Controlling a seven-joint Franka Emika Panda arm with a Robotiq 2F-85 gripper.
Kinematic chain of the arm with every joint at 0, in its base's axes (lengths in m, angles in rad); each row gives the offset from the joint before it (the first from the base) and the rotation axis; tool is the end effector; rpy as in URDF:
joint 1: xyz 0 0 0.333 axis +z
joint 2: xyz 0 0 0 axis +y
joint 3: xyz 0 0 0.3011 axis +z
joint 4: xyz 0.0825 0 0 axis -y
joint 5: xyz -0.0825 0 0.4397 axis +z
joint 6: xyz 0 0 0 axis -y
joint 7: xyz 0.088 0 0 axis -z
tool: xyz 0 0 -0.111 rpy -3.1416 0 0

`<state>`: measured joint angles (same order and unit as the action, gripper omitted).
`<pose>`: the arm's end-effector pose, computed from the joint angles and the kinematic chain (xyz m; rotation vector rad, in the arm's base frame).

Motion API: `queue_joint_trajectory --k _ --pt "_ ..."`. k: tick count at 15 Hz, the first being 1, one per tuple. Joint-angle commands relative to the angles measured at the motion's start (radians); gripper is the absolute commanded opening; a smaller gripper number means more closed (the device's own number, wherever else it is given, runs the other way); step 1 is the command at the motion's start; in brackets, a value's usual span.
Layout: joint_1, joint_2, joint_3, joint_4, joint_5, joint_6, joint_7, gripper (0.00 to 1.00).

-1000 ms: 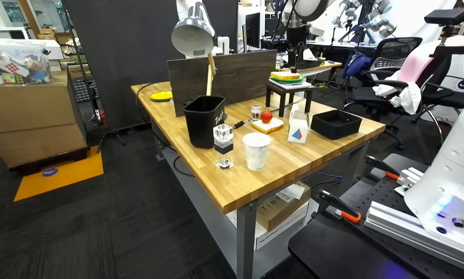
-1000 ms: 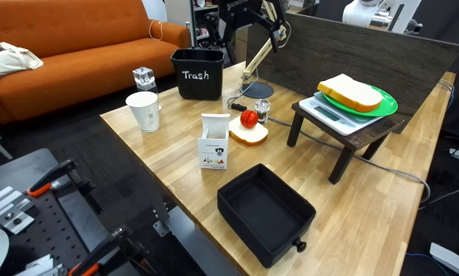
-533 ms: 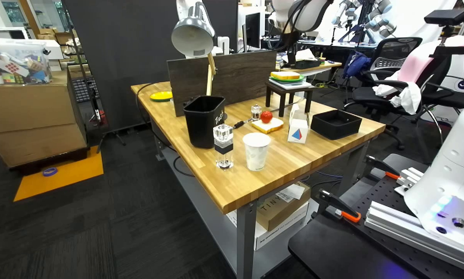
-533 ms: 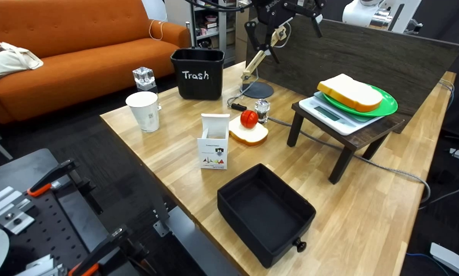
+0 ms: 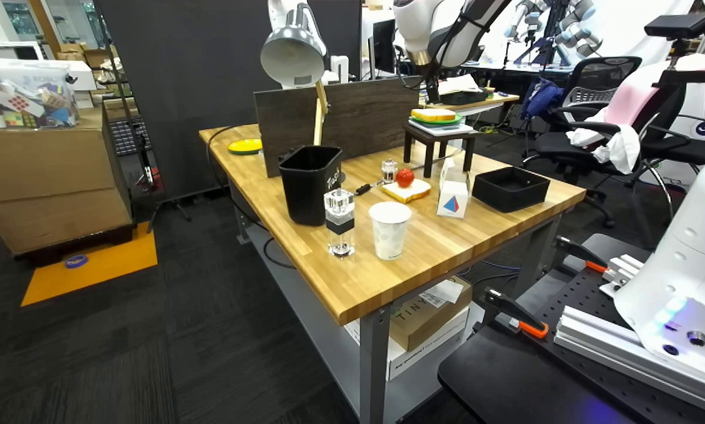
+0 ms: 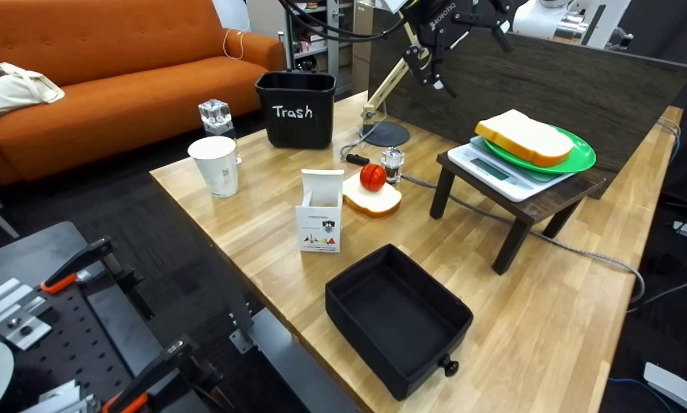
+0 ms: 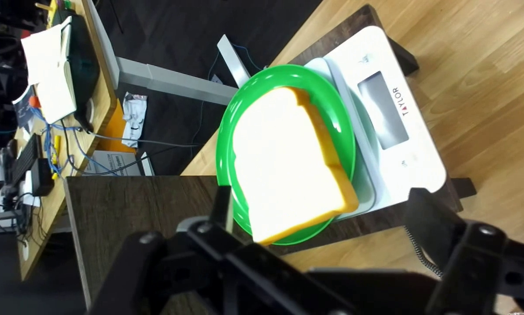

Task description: Get the bread from the green plate and put it on top of the tomato

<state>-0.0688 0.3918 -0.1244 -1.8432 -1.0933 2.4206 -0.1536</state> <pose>0.6845 -0.1360 0.2862 2.1369 0.8721 0.0099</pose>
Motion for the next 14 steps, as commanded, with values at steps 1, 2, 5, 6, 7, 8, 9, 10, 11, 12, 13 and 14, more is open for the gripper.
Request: queue_joint_trajectory --k 1,2,5,6,7,8,9,10,11,12,13,14 --pt "-0.009 -0.001 0.011 0.003 -0.001 -0.004 -0.002 1.0" --pt "-0.009 -0.001 0.011 0.004 -0.001 -0.004 -0.002 1.0" --pt "-0.009 -0.001 0.011 0.004 -0.001 -0.005 -0.002 1.0" --pt "-0.009 -0.001 0.011 0.004 -0.001 -0.005 -0.002 1.0" --pt "-0.009 -0.001 0.011 0.004 -0.001 -0.005 -0.002 1.0" --pt "-0.007 0.004 0.009 0.008 -0.007 -0.006 0.008 1.0" --pt "-0.003 0.013 0.005 0.015 -0.02 -0.008 0.023 1.0" --pt "0.003 0.024 -0.002 0.026 -0.042 -0.008 0.045 1.0" --pt "0.005 0.034 -0.004 0.033 -0.053 -0.008 0.058 1.0" --pt "0.006 0.047 -0.004 0.043 -0.064 -0.008 0.071 1.0" --pt "0.009 0.058 -0.005 0.054 -0.081 -0.012 0.087 1.0" --pt "0.014 0.075 -0.008 0.071 -0.106 -0.019 0.104 1.0"
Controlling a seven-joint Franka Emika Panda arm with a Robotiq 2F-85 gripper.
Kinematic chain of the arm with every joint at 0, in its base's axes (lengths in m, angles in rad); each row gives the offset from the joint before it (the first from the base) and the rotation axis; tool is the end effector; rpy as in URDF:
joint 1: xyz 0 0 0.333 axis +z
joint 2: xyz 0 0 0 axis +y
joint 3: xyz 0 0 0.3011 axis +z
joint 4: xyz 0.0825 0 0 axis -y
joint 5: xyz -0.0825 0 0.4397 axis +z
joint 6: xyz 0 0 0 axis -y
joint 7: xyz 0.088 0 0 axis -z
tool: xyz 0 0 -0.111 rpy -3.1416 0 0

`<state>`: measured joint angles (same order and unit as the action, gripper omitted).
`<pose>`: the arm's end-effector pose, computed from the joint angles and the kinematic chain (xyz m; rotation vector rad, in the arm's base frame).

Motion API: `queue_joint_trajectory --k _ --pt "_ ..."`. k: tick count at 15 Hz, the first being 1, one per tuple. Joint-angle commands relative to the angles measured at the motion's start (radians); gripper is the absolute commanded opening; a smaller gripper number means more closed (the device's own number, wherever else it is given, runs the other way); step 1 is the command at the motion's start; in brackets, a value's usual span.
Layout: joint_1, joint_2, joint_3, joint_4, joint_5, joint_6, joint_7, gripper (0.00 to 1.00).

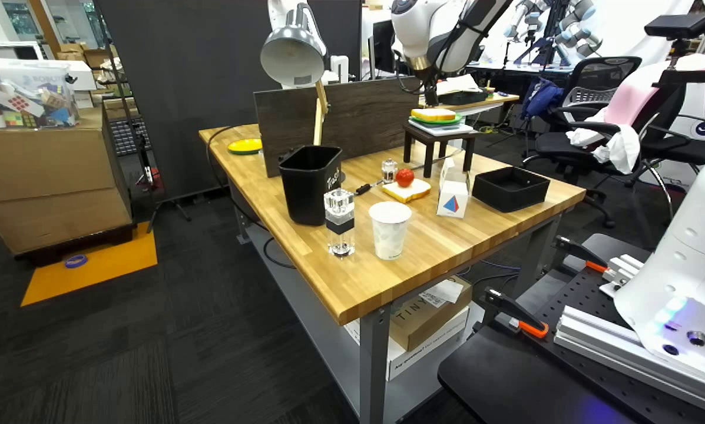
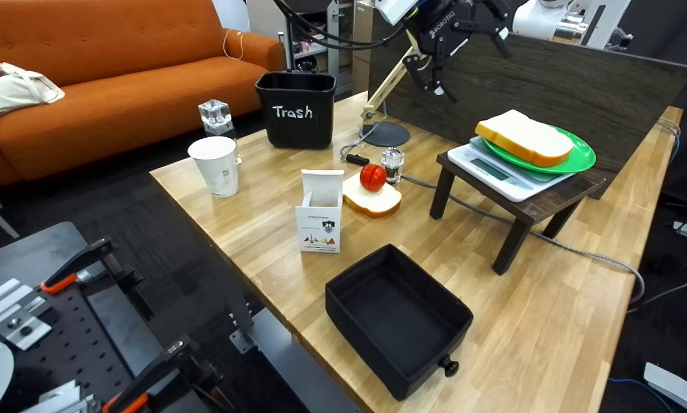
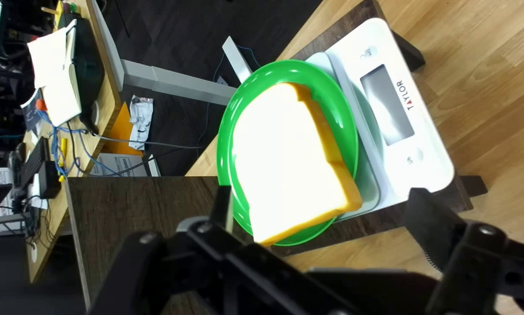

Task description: Get the bread from the green plate and put it on top of the tomato

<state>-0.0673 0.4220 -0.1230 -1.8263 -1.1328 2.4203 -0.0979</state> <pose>0.6884 -0.1347 0.2739 2.1239 0.8494 0.0179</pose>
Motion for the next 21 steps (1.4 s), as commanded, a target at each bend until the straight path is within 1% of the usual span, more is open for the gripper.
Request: queue_joint_trajectory --k 1,5,10,15,21 --pt "0.015 0.063 -0.011 0.069 -0.088 -0.022 0.061 1.0" --pt "0.02 0.141 -0.01 0.121 -0.137 -0.056 0.107 1.0" --pt "0.018 0.219 -0.003 0.189 -0.121 -0.111 0.133 1.0" --pt "0.017 0.271 0.0 0.27 -0.112 -0.144 0.127 1.0" --pt "0.016 0.304 0.008 0.287 -0.098 -0.152 0.115 1.0"
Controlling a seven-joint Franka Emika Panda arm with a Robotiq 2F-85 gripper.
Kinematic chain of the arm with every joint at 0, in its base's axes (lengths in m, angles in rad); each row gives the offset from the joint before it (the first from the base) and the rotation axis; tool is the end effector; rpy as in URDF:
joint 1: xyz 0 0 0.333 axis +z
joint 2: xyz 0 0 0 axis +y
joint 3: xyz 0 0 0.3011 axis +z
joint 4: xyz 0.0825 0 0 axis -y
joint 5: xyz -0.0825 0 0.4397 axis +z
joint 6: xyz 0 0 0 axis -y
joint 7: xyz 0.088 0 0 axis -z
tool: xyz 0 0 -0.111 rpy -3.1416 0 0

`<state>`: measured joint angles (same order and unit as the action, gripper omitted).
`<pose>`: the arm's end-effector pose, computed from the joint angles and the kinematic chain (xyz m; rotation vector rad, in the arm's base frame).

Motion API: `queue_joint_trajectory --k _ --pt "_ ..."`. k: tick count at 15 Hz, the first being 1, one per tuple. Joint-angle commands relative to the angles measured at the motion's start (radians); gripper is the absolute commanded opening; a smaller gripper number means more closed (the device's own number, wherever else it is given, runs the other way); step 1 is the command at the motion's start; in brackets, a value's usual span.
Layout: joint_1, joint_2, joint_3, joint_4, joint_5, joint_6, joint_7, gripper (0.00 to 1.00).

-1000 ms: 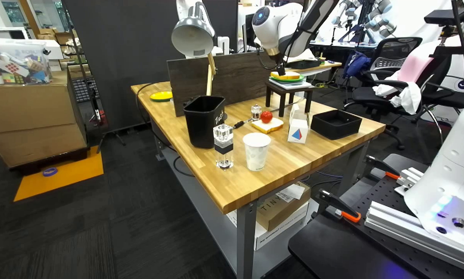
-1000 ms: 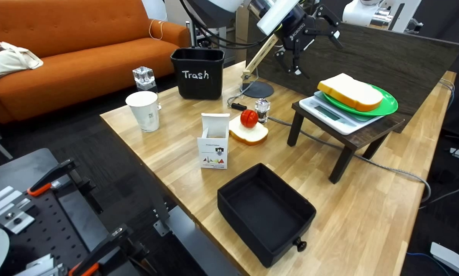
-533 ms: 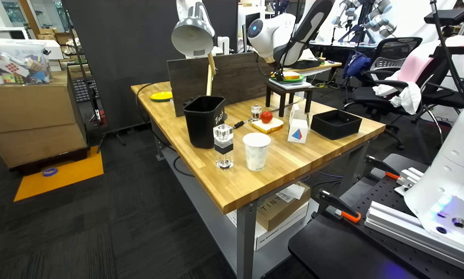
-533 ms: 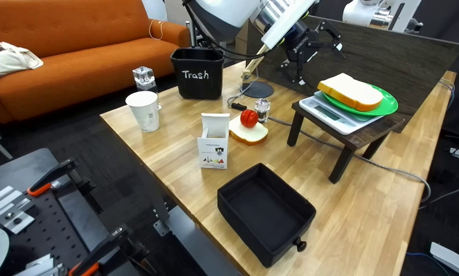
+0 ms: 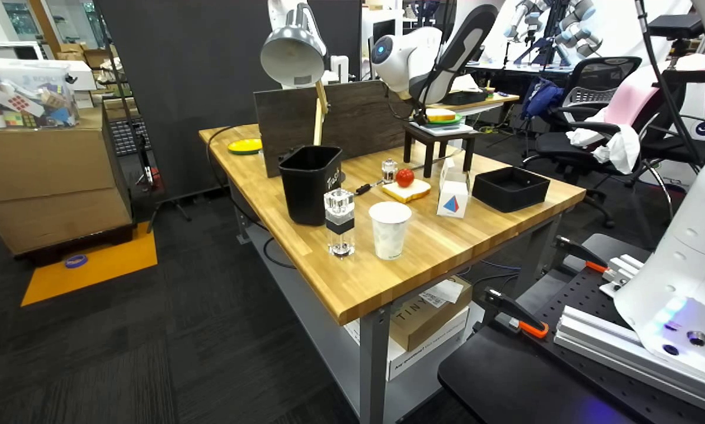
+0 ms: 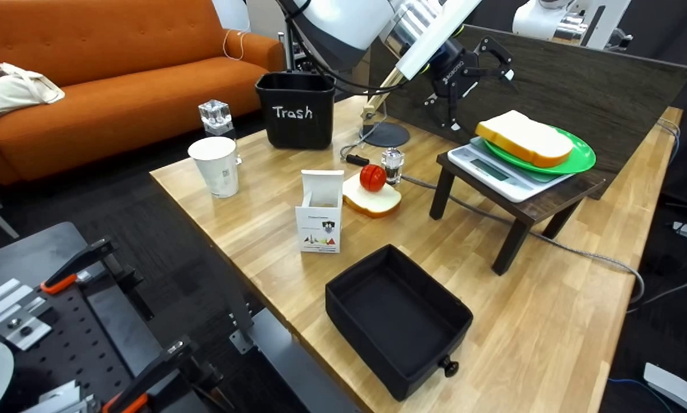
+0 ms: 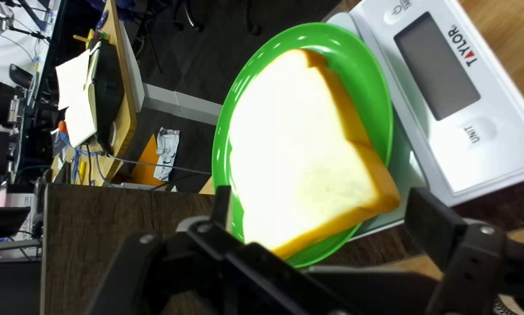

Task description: Get the bread from the green plate and put it on top of the tomato

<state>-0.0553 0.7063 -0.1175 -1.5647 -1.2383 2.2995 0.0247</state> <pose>0.7370 -0.1412 0.1970 2.0258 0.7622 -0.0727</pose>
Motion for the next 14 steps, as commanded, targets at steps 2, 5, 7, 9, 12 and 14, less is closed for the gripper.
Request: queue_joint_trajectory --k 2,5,7,9,12,14 --pt "0.003 0.028 0.003 0.027 0.007 -0.034 -0.009 1.0" --pt "0.003 0.029 0.003 0.028 0.008 -0.038 -0.01 1.0" --pt "0.002 0.029 0.005 0.028 0.009 -0.039 -0.012 1.0" --pt "0.002 0.028 0.006 0.027 0.01 -0.041 -0.014 1.0" --pt "0.002 0.027 0.008 0.026 0.009 -0.043 -0.017 1.0" --pt "0.002 0.026 0.008 0.026 0.007 -0.044 -0.018 1.0"
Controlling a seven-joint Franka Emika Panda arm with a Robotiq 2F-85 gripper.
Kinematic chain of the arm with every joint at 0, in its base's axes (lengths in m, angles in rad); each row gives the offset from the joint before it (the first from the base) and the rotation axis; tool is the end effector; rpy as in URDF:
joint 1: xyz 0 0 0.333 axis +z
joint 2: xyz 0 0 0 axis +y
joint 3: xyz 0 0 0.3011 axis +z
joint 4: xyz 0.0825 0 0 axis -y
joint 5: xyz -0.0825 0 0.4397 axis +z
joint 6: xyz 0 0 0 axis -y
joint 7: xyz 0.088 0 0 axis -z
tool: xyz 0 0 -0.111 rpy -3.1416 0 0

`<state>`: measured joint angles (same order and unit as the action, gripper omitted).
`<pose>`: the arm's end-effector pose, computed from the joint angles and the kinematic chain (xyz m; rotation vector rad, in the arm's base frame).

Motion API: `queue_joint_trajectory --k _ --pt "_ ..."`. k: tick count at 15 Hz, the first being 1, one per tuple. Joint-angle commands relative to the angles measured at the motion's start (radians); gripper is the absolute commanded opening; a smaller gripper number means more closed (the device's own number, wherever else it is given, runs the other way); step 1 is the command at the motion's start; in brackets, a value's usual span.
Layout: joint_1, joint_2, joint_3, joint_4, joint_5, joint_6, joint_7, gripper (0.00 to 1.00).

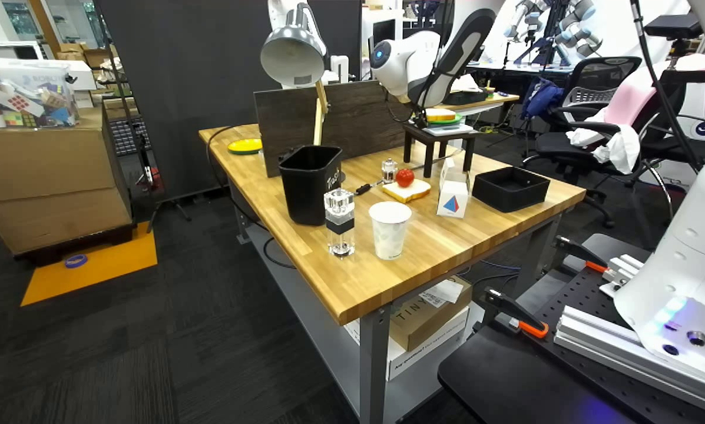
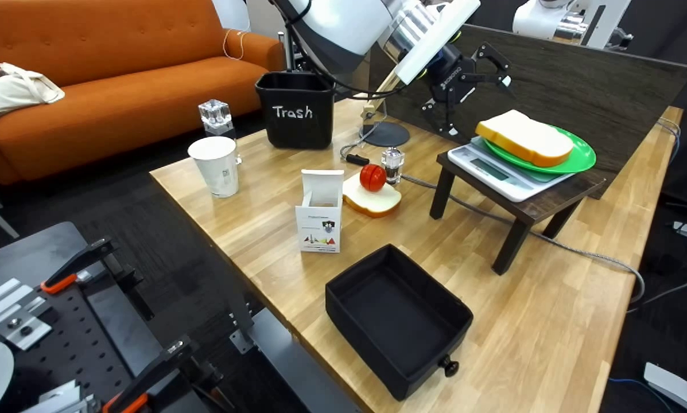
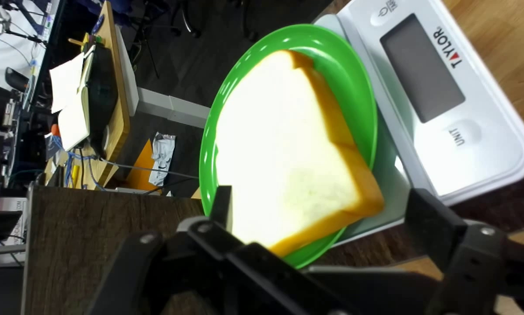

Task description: Get the bread from the green plate and put it on top of the tomato

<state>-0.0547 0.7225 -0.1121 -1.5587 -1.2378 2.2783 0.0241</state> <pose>0.7359 -0.1398 0.1874 2.0240 0.7613 -0.1002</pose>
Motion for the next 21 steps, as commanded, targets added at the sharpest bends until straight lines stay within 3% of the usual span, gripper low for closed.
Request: queue_joint_trajectory --k 1,10,11,12,14,21 --pt "0.002 0.007 0.0 0.019 0.002 -0.022 -0.014 1.0" --pt "0.002 0.009 0.0 0.022 -0.003 -0.021 -0.024 1.0" --pt "0.002 0.01 0.0 0.023 -0.003 -0.022 -0.025 0.95" --pt "0.001 0.013 0.0 0.028 -0.001 -0.021 -0.021 0.74" --pt "-0.001 0.012 0.002 0.032 0.005 -0.021 -0.017 0.69" --pt "-0.004 0.01 0.005 0.031 0.015 -0.022 -0.023 0.19"
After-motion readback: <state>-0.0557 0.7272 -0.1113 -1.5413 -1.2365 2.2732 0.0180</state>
